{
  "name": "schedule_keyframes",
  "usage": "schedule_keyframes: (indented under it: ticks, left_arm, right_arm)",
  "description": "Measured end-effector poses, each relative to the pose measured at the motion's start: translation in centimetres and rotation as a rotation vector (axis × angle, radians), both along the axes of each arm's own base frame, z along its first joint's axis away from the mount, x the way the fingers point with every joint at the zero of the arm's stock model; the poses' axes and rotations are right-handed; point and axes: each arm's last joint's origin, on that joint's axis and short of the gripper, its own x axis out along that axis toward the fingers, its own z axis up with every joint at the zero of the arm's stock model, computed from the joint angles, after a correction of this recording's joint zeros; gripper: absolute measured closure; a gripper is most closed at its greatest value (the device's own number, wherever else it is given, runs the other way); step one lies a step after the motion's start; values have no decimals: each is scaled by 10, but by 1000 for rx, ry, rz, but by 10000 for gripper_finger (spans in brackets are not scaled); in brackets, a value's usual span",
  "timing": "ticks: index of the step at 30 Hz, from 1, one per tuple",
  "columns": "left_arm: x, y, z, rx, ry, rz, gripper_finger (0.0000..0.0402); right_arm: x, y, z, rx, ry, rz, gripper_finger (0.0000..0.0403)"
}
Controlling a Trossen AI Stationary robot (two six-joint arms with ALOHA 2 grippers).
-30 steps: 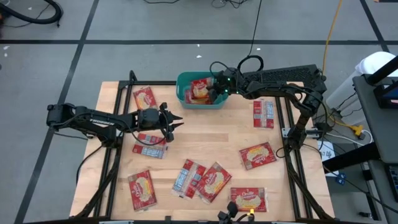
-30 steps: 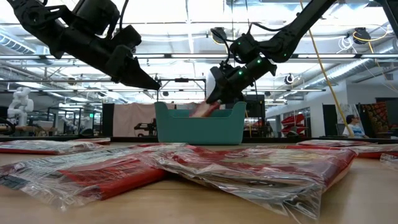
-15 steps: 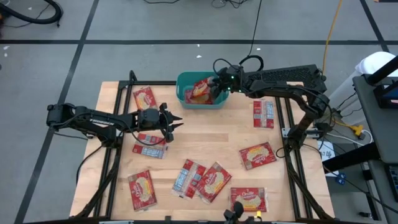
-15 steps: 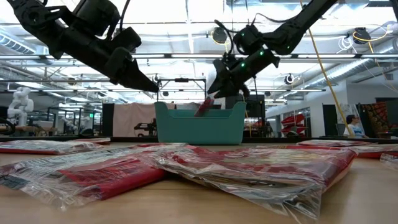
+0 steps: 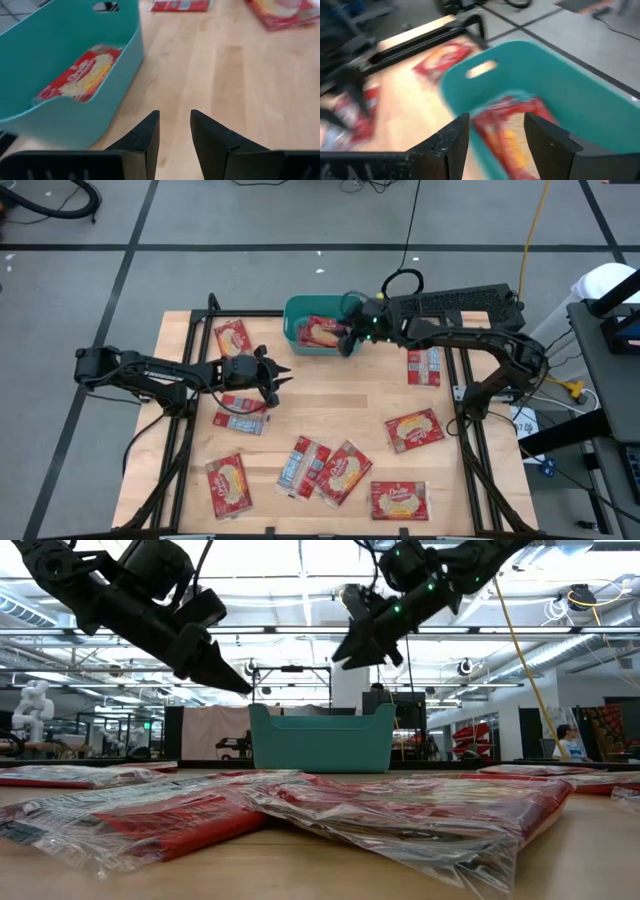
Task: Sort popcorn bags into baskets
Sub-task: Put the red popcorn bag into the green bin
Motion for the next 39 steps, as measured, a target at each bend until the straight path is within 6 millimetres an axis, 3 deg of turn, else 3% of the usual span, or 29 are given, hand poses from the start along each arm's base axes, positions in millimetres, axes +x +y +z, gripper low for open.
schedule_keyframes:
  ticks: [8, 18, 26, 33, 39]
  left_arm:
    - [-13, 8, -4, -22, 77, 230, 289]
    - [-36, 27, -22, -146, 255, 520, 289]
    - [-50, 56, -37, -230, 312, 776, 289]
    - [-49, 68, -50, -265, 355, 792, 287]
    - [-44, 72, -64, -269, 381, 797, 225]
  right_arm:
    - [16, 52, -8, -62, 45, 195, 220]
    - [13, 91, -38, -146, -37, 327, 220]
    - [0, 99, -60, -142, -111, 333, 220]
    - [-11, 100, -78, -45, -77, 298, 220]
    - [-11, 101, -78, -36, -92, 294, 220]
